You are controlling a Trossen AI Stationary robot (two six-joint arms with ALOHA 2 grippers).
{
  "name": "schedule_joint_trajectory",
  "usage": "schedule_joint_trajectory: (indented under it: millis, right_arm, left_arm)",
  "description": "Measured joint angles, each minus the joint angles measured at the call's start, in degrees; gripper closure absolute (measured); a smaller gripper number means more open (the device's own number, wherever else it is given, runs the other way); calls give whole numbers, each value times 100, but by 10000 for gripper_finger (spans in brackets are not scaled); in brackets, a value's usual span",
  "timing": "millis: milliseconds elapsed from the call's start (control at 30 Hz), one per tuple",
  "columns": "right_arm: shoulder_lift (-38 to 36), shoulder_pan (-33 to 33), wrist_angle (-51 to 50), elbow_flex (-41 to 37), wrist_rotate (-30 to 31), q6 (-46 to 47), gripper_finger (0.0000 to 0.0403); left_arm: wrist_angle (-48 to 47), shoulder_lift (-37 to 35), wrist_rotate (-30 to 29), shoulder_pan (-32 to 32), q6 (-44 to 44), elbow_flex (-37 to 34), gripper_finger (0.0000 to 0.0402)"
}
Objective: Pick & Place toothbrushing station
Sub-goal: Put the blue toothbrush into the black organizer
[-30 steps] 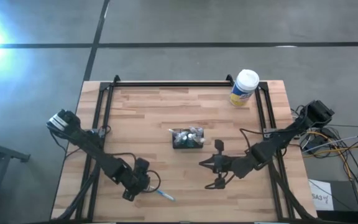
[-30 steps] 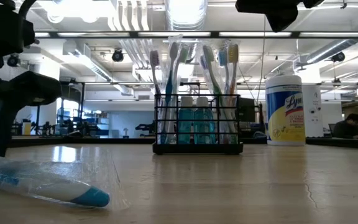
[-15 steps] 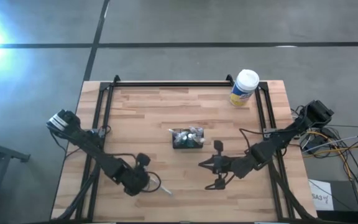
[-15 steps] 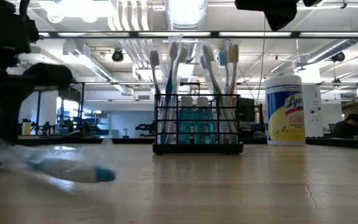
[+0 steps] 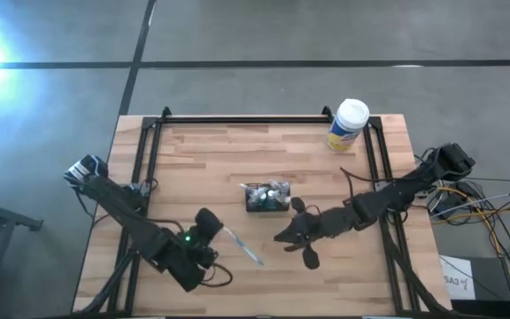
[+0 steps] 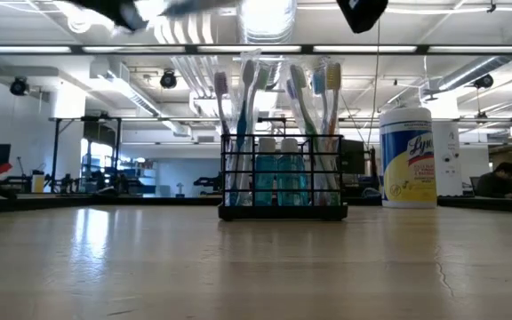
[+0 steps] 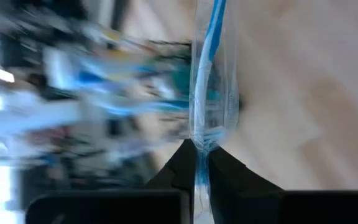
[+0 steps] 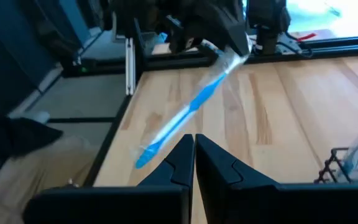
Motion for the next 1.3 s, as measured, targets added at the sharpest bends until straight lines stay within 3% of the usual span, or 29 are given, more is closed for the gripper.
schedule_joint_trajectory:
  millis: [167, 400, 533, 767, 1033, 1300]
  right_arm:
    - [5, -303, -58, 251, -620, 270, 380]
    - [151, -758, -1058, 946, -1435, 938, 311]
    - [509, -963, -1803, 1488, -1813, 1191, 270]
    - [1375, -1148, -2072, 2542, -2295, 1168, 221]
    - [2088, -1343, -2856, 3574, -2434, 800, 218]
    - [2284, -1405, -2857, 3825, -2554, 470, 243]
  left_arm:
    - [-10, -1, -632, -120, 1091, 281, 382]
    - [97, 0, -1408, -143, 1850, 261, 381]
    - [319, 84, -2088, -180, 2343, 261, 381]
    - [601, 273, -2938, -182, 3256, 178, 381]
    - [636, 481, -3163, -232, 3424, 174, 379]
    - [728, 649, -3185, -254, 3402, 174, 379]
